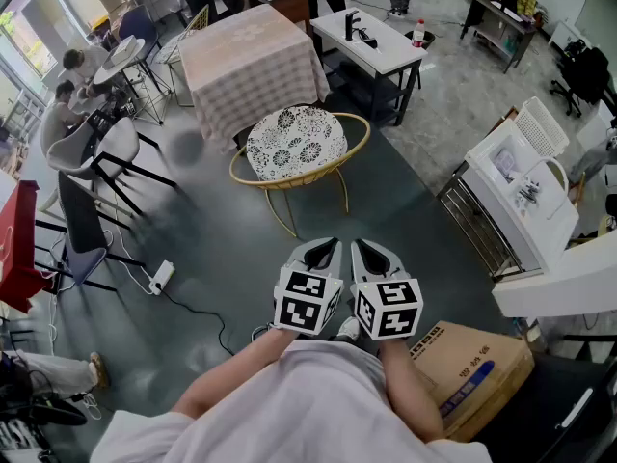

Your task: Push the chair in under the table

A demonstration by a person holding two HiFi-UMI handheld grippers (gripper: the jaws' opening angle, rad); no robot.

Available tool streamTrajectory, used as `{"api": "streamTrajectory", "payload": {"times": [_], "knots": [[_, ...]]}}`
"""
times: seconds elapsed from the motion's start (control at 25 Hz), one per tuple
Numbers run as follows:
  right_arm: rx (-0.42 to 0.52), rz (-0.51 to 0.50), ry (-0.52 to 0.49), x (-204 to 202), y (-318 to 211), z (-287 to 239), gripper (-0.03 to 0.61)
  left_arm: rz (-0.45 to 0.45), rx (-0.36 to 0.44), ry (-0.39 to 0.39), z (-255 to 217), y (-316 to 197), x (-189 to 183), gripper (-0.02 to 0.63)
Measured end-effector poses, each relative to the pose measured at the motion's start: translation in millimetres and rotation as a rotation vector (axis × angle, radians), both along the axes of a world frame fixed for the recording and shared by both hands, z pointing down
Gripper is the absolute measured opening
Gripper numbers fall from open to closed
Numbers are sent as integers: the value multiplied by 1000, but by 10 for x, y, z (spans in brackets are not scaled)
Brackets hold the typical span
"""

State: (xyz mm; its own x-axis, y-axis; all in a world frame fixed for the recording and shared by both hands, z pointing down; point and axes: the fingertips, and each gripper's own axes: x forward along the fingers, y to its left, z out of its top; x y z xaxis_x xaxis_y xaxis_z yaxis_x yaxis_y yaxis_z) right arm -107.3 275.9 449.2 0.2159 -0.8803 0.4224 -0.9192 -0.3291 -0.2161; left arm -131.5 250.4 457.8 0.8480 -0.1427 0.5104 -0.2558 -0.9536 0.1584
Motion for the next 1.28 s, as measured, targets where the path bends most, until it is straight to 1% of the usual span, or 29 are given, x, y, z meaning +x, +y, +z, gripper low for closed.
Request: {"api": "streamTrajectory", "payload": {"times": [0.28, 0.48, 0.64, 0.8, 0.96, 1.12, 1.28], "knots": [[18, -9, -59, 181, 174, 77, 3, -15, -20, -26, 90, 198, 169, 5], [32, -41, -82, 301, 251, 129, 3, -23, -18, -54, 168, 305, 268, 5], [25, -90, -113, 304, 264, 212, 3, -40, -9, -72, 209, 305, 297, 5], [16, -135, -100, 314, 237, 289, 3, -62, 3, -85, 249, 236, 328, 5], [-4, -175, -68, 355, 122, 353, 3, -88, 12, -104, 317, 52, 333, 5], [-47, -210, -28, 442, -37, 435, 3, -111, 16, -114, 390, -191, 350, 5], [-101, -245, 9, 601, -207, 539, 5, -113, 21, -138, 527, -436, 428, 5]]}}
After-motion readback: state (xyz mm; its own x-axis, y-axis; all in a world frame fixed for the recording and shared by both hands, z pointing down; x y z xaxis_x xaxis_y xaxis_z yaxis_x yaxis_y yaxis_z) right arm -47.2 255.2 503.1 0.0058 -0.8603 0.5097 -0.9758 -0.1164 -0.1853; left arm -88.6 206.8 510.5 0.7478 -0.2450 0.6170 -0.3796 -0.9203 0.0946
